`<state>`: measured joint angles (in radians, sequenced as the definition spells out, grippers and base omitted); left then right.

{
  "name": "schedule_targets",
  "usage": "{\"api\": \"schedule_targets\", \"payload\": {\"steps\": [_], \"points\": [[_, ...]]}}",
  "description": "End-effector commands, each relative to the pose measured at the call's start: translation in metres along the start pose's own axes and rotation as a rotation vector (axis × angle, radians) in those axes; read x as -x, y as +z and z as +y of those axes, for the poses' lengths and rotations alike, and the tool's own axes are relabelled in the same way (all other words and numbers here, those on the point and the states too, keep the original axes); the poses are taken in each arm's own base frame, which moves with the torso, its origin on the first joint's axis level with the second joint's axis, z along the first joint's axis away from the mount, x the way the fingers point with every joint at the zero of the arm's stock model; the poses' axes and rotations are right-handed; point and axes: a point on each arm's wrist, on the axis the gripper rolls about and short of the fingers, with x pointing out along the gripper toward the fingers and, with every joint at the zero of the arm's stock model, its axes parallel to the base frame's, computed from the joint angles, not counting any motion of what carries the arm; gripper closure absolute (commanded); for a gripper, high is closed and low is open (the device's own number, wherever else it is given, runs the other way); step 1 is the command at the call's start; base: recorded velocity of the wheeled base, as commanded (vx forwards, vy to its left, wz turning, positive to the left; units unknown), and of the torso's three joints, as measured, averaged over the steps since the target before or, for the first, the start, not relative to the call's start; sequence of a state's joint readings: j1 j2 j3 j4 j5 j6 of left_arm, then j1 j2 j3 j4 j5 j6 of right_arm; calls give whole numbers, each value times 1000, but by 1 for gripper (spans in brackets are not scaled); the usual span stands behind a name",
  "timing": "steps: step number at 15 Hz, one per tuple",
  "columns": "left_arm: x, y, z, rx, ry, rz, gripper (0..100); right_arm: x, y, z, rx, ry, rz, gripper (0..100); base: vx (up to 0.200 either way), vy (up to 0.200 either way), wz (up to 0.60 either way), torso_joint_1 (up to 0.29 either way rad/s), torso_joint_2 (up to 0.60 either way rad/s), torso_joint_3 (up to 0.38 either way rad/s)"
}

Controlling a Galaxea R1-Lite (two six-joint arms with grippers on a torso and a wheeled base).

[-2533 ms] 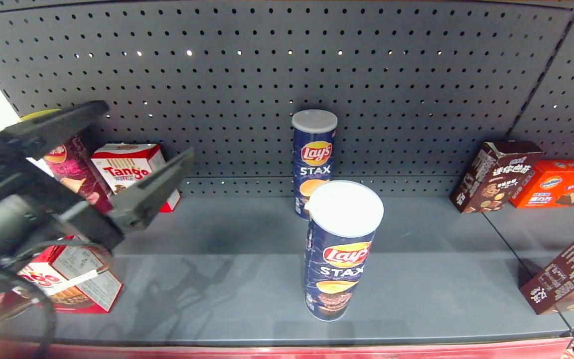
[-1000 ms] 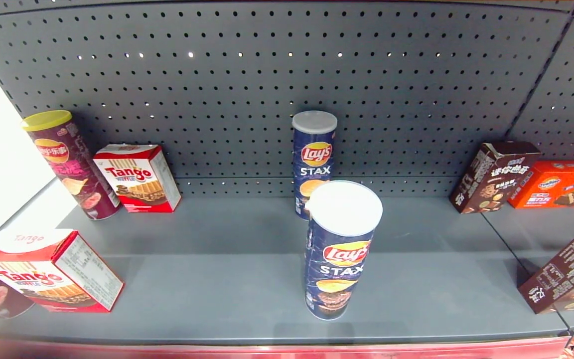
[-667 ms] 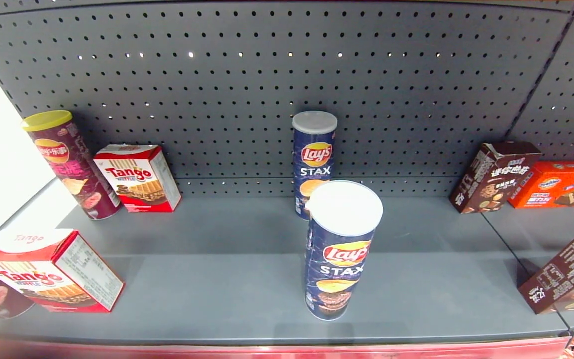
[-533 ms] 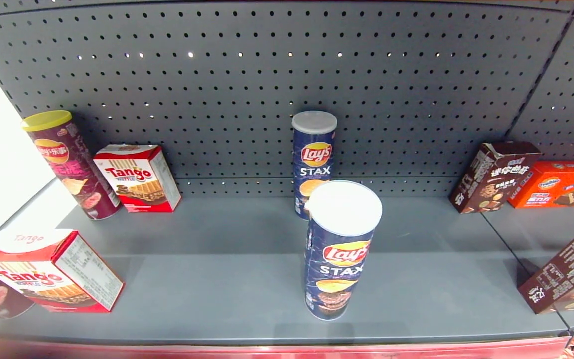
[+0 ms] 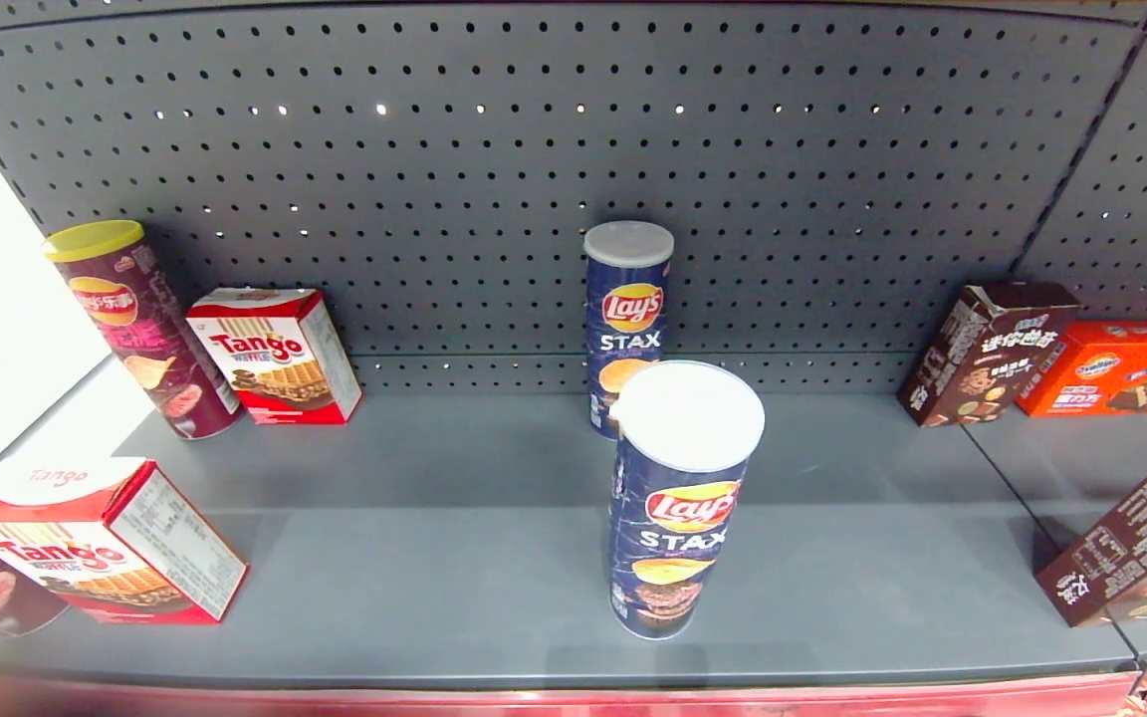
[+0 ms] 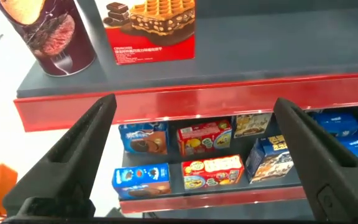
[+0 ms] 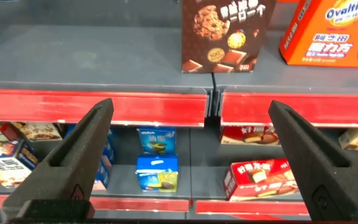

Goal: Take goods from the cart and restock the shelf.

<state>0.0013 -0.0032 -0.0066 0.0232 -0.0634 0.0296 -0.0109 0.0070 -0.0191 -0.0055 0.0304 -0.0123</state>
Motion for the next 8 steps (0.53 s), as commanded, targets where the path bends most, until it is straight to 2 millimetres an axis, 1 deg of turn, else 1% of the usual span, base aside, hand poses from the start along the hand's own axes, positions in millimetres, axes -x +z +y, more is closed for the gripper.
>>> {"api": "schedule_targets", "payload": {"steps": [1, 2, 3, 4, 5, 6, 7, 8], "points": [[0, 0, 0, -2, -2, 3, 0, -19, 82, -1, -73, 11, 56, 0, 0, 0, 0, 0, 0, 0], [0, 0, 0, -3, -2, 2, 0, -24, 100, -1, -66, 34, 29, 0, 0, 0, 0, 0, 0, 0], [0, 0, 0, -4, -5, 3, 0, -30, 112, -1, -52, 75, 32, 0, 0, 0, 0, 0, 0, 0], [0, 0, 0, -4, -2, 3, 0, -44, 129, 0, -32, 146, 47, 0, 0, 0, 0, 0, 0, 0], [0, 0, 0, -5, -1, 3, 0, -48, 134, 0, -31, 161, 50, 0, 0, 0, 0, 0, 0, 0], [0, 0, 0, -5, -1, 5, 0, -69, 151, 3, -19, 231, 79, 0, 0, 0, 0, 0, 0, 0], [0, 0, 0, -18, -5, 3, 0, -85, 159, 7, 8, 287, 97, 0, 0, 0, 0, 0, 0, 0], [0, 0, 0, -62, -9, 4, 0, -109, 163, 17, 37, 375, 121, 0, 0, 0, 0, 0, 0, 0]]}}
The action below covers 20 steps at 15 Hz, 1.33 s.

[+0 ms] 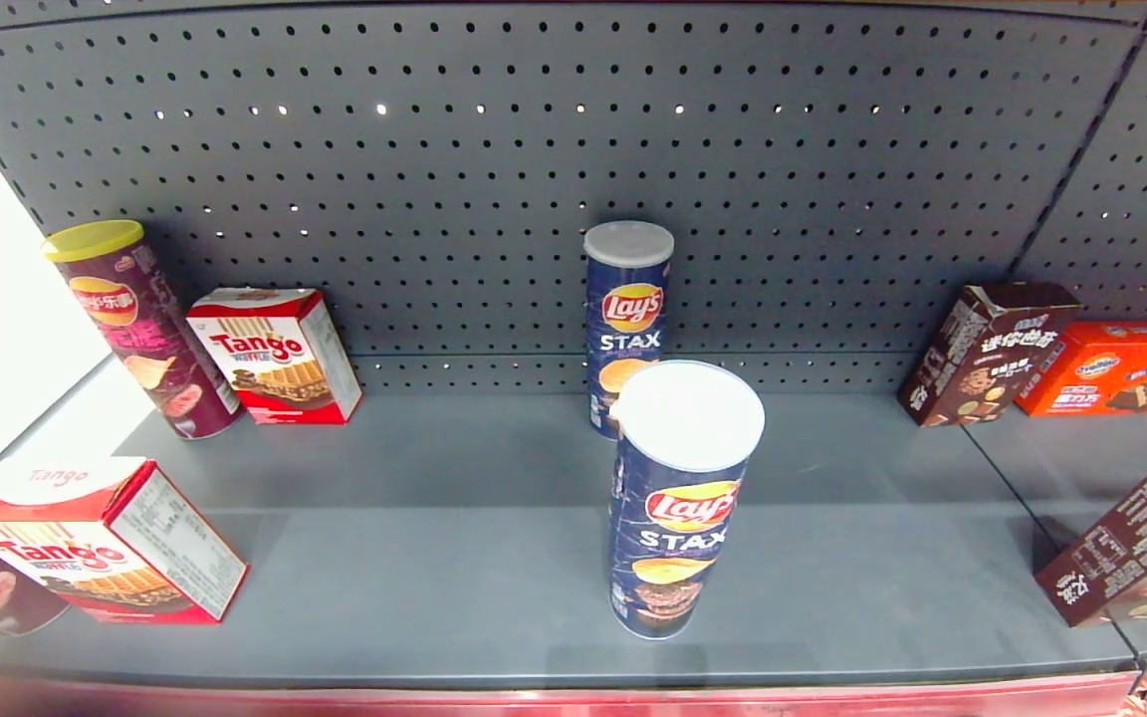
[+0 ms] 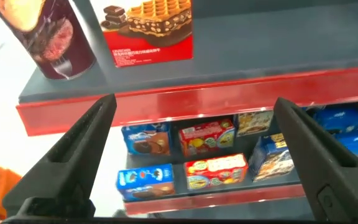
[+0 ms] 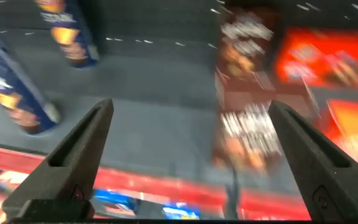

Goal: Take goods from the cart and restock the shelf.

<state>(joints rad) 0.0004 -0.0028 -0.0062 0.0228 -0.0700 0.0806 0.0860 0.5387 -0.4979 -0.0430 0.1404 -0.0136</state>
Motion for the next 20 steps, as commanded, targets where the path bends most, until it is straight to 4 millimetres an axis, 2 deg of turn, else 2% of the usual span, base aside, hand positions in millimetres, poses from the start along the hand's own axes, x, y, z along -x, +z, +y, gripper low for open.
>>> {"api": "schedule_targets", "payload": {"steps": [1, 2, 3, 4, 6, 10, 12, 15, 20], "points": [[0, 0, 0, -11, -1, 3, 0, -81, 26, 11, 49, 248, 110, 0, 0, 0, 0, 0, 0, 0], [0, 0, 0, -7, 2, 3, 0, -90, 26, 16, 62, 283, 107, 0, 0, 0, 0, 0, 0, 0], [0, 0, 0, 1, 3, 3, 0, -116, 21, 33, 75, 370, 116, 0, 0, 0, 0, 0, 0, 0], [0, 0, 0, 4, 3, 3, 0, -133, 14, 44, 79, 408, 141, 0, 0, 0, 0, 0, 0, 0], [0, 0, 0, 6, 0, 5, 0, -156, -2, 54, 87, 434, 210, 0, 0, 0, 0, 0, 0, 0], [0, 0, 0, 4, 2, 3, 0, -166, -28, 65, 112, 474, 324, 0, 0, 0, 0, 0, 0, 0], [0, 0, 0, 4, 0, 3, 0, -173, -36, 81, 133, 512, 366, 0, 0, 0, 0, 0, 0, 0], [0, 0, 0, 3, -1, 3, 0, -178, -43, 93, 152, 529, 397, 0, 0, 0, 0, 0, 0, 0], [0, 0, 0, 4, -1, 3, 0, -199, -40, 106, 160, 523, 397, 0, 0, 0, 0, 0, 0, 0]]}}
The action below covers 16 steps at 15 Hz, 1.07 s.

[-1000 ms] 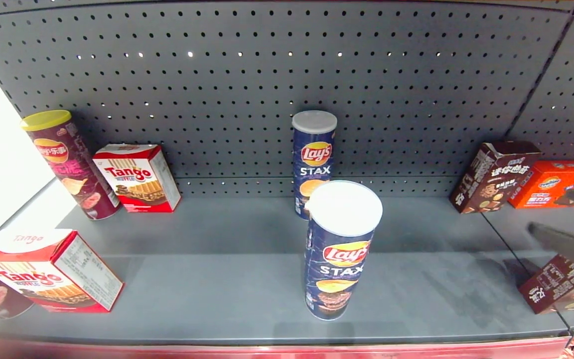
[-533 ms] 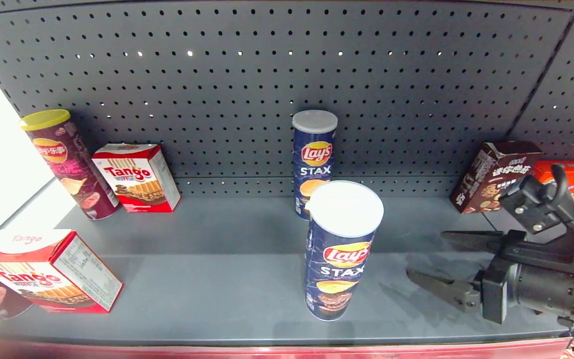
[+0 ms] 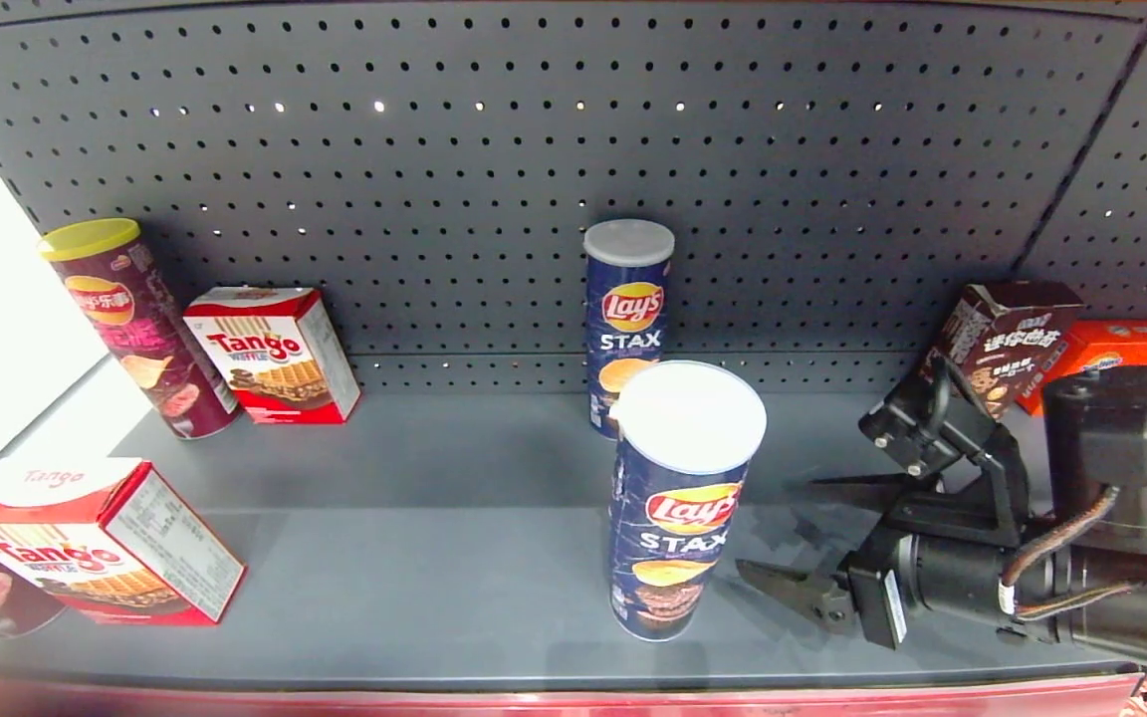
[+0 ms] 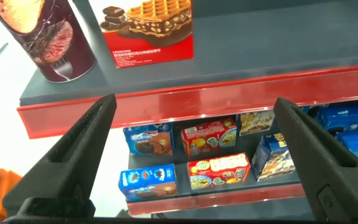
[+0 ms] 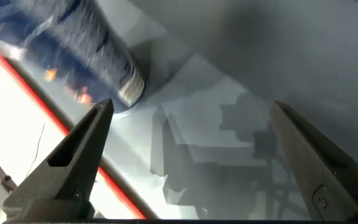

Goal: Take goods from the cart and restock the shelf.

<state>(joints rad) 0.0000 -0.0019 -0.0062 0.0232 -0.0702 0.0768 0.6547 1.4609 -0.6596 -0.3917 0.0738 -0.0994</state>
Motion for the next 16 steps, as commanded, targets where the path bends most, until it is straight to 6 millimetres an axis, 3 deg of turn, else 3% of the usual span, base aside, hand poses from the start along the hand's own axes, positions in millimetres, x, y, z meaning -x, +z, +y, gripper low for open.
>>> {"api": "schedule_targets", "payload": {"steps": [1, 5, 16], "points": [[0, 0, 0, -1, 0, 2, 0, -14, 2, 0, 2, 5, 20, 0, 0, 0, 0, 0, 0, 0], [0, 0, 0, 0, 0, 2, 0, -24, 4, 0, 2, 6, 24, 0, 0, 0, 0, 0, 0, 0], [0, 0, 0, 2, -2, 2, 0, -28, 6, 2, 6, 15, 11, 0, 0, 0, 0, 0, 0, 0]]}}
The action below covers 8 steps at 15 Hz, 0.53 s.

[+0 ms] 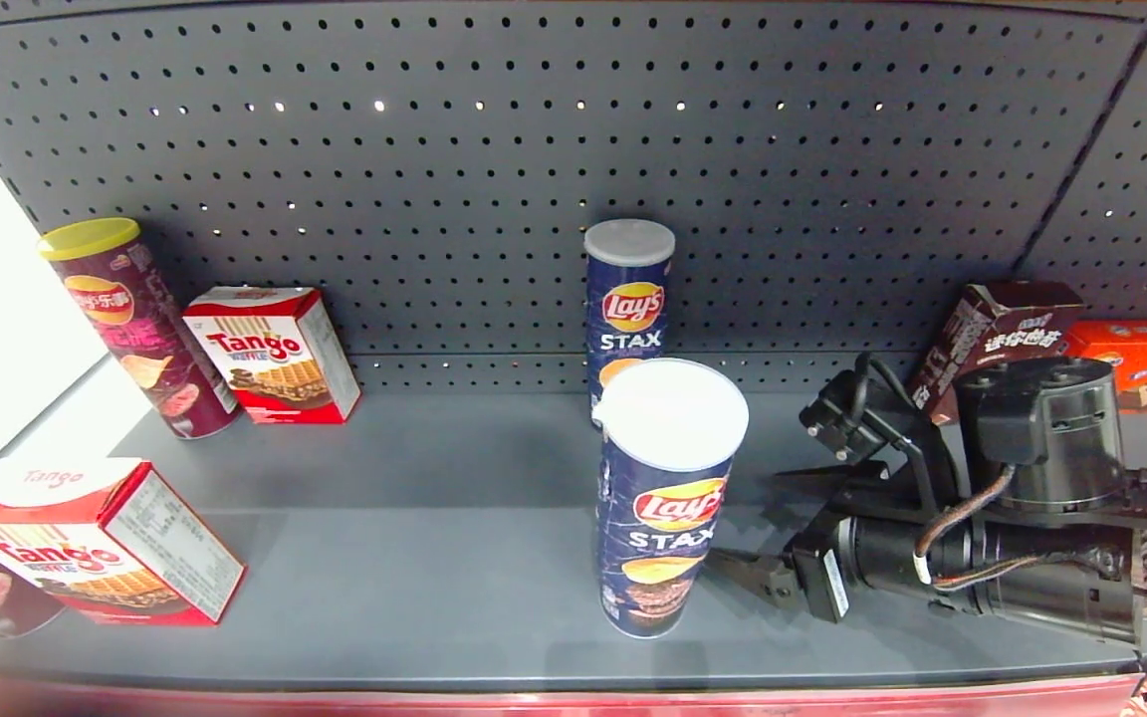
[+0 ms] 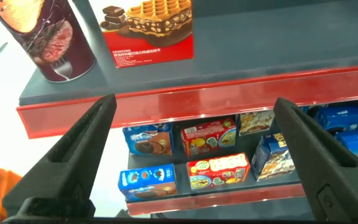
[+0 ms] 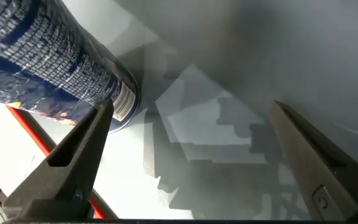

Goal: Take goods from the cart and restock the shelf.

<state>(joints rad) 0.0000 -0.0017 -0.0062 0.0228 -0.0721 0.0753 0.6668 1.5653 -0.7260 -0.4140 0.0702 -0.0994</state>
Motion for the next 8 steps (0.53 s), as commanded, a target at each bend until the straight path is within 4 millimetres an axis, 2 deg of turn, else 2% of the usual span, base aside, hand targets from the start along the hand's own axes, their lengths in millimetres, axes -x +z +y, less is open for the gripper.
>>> {"api": "schedule_targets", "payload": {"steps": [1, 8], "points": [[0, 0, 0, 0, 0, 2, 0, 0, 1, 3, 5, 10, -4, 0, 0, 0, 0, 0, 0, 0], [0, 0, 0, 0, -16, 2, 0, 0, 2, 3, 4, 8, -13, 0, 0, 0, 0, 0, 0, 0]]}}
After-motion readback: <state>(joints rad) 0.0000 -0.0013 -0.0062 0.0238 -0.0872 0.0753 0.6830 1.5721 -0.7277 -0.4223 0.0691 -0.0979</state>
